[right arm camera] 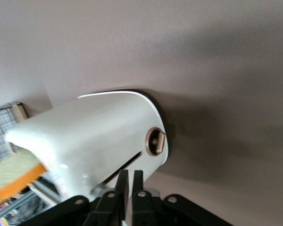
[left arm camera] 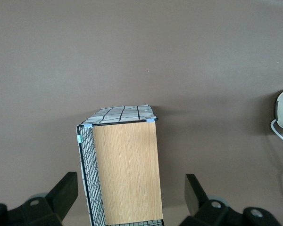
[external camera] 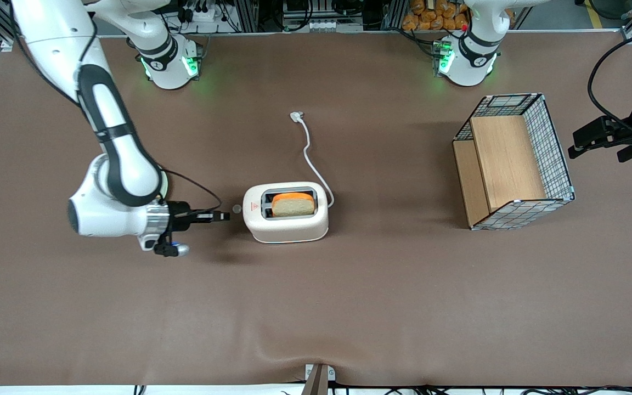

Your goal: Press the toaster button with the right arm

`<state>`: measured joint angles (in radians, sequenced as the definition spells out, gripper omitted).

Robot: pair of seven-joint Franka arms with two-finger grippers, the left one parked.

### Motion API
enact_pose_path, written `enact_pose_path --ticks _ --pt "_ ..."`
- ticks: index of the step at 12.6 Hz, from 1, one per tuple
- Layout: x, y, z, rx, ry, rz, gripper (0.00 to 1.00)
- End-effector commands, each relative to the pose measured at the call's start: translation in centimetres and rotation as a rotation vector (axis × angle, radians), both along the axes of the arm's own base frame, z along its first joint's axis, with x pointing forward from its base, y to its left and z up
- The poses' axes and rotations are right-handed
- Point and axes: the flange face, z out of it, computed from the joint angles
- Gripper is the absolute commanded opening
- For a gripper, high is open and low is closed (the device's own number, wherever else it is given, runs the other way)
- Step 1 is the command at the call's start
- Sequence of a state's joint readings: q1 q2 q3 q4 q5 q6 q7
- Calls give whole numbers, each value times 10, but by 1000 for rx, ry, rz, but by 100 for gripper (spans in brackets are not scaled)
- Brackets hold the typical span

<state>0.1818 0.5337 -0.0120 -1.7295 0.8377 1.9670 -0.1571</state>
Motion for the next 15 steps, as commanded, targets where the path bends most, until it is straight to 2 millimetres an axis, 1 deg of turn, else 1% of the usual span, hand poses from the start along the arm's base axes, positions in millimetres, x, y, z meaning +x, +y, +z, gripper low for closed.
enact_pose_path --ticks 1,3,4,6,7,8,9,11,12,13,14,15 --pt "12 6 12 -27 16 -4 100" --pt "18 -2 23 -47 -13 4 100" --pt "26 -10 34 -89 -44 33 100" --pt "37 -17 70 -132 -62 125 100" --pt "45 -37 85 -145 -73 124 100" --pt "53 -54 100 -184 -107 137 100" --pt "57 -61 106 -241 -133 167 100" --pt "64 -71 132 -274 -168 179 100" --pt "68 -87 145 -287 -182 169 100" --pt "69 -96 161 -297 -190 182 100" --pt "65 -98 172 -328 -181 206 100" --pt "59 -105 194 -388 -198 220 100"
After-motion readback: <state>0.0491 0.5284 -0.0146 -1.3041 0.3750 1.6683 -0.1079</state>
